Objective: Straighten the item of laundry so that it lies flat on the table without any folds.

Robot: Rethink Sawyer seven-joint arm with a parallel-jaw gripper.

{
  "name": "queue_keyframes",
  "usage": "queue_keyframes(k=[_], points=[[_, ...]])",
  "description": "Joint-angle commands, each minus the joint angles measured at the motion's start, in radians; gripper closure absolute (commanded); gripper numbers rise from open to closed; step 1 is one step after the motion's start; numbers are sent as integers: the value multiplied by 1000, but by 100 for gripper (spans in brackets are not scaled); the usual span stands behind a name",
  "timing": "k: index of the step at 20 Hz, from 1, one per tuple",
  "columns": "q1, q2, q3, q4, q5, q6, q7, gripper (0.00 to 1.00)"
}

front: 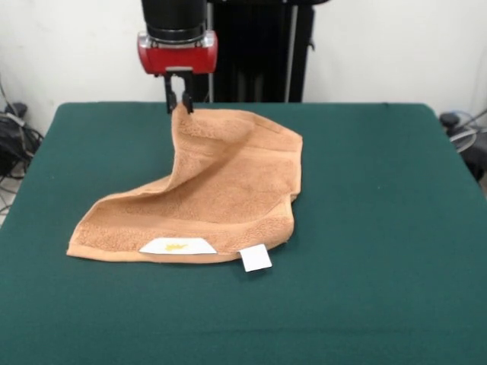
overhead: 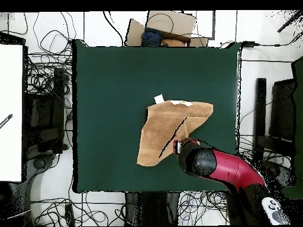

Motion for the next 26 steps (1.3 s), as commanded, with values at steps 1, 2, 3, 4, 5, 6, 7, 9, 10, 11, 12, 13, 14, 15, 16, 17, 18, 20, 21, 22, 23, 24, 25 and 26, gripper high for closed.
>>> queue_keyframes(k=[1,2,3,4,5,6,7,9,10,11,12,13,14,15,16,17,18,20,21,22,23,24,25,26], points=[[36,26,-47,29,-54,35,116,100],[35,22,-47,31,-52,40,112,100],[30,13,-47,38,-52,41,107,100],[25,9,-44,40,-49,47,101,100],[19,5,-40,40,-44,56,96,100],[10,0,-34,41,-40,64,89,100],[0,-5,-28,43,-37,73,81,100],[-20,-18,-20,55,-35,72,69,100],[-28,-25,-18,59,-36,75,63,100],[-37,-32,-16,64,-37,78,56,100],[-45,-34,-11,61,-38,83,48,100],[-58,-44,-8,69,-41,84,38,100],[-67,-55,-5,69,-40,94,27,100],[-79,-71,-2,73,-40,109,14,100],[-89,-85,3,70,-37,130,0,100],[-99,-99,8,71,-35,144,-11,100],[-112,-106,13,71,-34,155,-23,100],[-139,-119,24,75,-36,172,-44,100],[-147,-120,27,79,-40,172,-45,100],[-156,-127,29,92,-46,168,-47,100],[-165,-135,30,105,-51,163,-50,100],[-171,-138,31,116,-58,154,-47,100],[-176,-134,30,128,-68,140,-39,100],[-180,-128,30,136,-77,124,-33,100]])
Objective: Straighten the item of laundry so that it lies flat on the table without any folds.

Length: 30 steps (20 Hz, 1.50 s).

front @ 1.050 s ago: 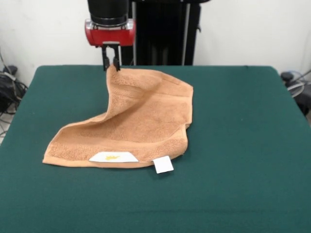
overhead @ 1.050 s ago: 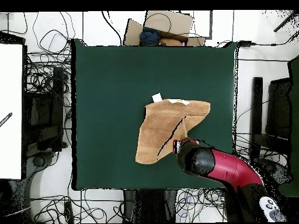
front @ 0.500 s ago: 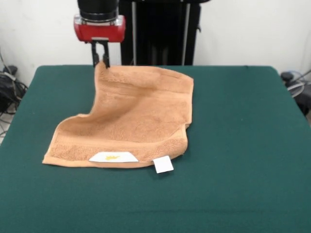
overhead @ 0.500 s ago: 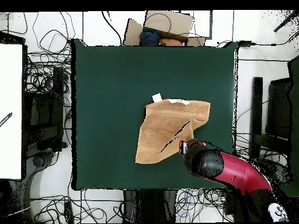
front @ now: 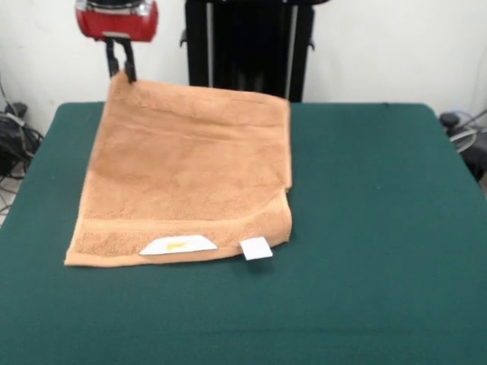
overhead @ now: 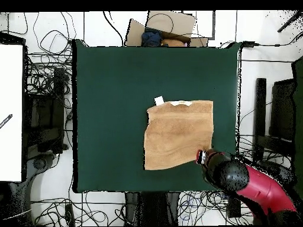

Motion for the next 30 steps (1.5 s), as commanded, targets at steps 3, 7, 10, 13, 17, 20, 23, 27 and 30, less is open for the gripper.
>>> queue_keyframes(k=[3,7,10,13,17,20,23,27,30], points=[[-36,6,41,120,-115,-11,-5,100],[-25,82,26,112,-163,-96,50,100],[-37,96,41,125,-197,-156,69,0],[-23,104,9,134,-213,-210,108,0],[-6,128,-21,131,-236,-279,144,0],[4,131,-33,127,-239,-291,150,0],[13,136,-46,125,-237,-290,154,0],[63,113,-71,135,-195,-255,185,0],[165,0,-83,187,-119,-177,234,0]])
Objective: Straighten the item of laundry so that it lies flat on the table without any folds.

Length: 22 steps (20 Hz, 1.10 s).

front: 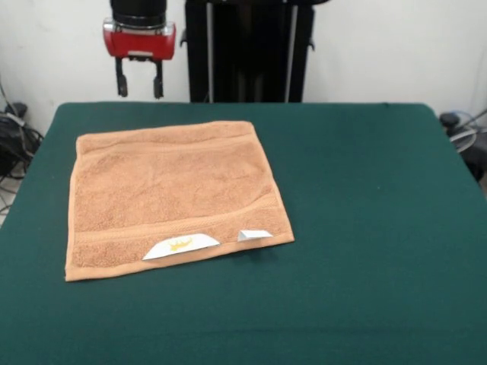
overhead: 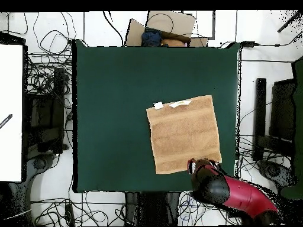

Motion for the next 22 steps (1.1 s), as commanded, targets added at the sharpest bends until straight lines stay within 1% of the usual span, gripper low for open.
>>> queue_keyframes(k=[1,3,6,11,14,16,19,22], points=[[172,-122,-35,125,99,103,260,0],[246,-156,-55,141,153,127,308,0],[343,-169,-89,138,216,150,348,0],[456,-203,-138,138,322,206,367,0],[489,-195,-157,127,370,214,354,0],[507,-170,-171,124,386,188,350,0],[495,-109,-163,125,405,109,321,0],[493,-57,-159,118,401,37,298,0]])
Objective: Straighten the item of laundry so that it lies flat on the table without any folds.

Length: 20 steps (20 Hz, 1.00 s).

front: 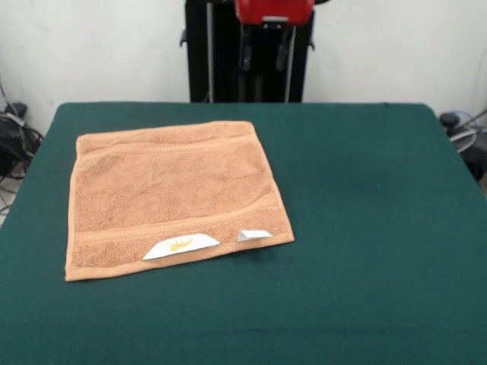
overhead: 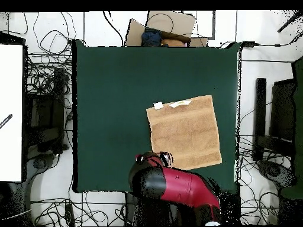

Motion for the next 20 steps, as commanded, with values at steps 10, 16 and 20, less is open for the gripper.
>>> queue_keyframes(k=[10,16,20], points=[[-51,325,-5,20,-15,-406,258,0],[-38,407,-7,-9,15,-484,246,0],[-30,418,-7,-33,40,-476,229,0]])
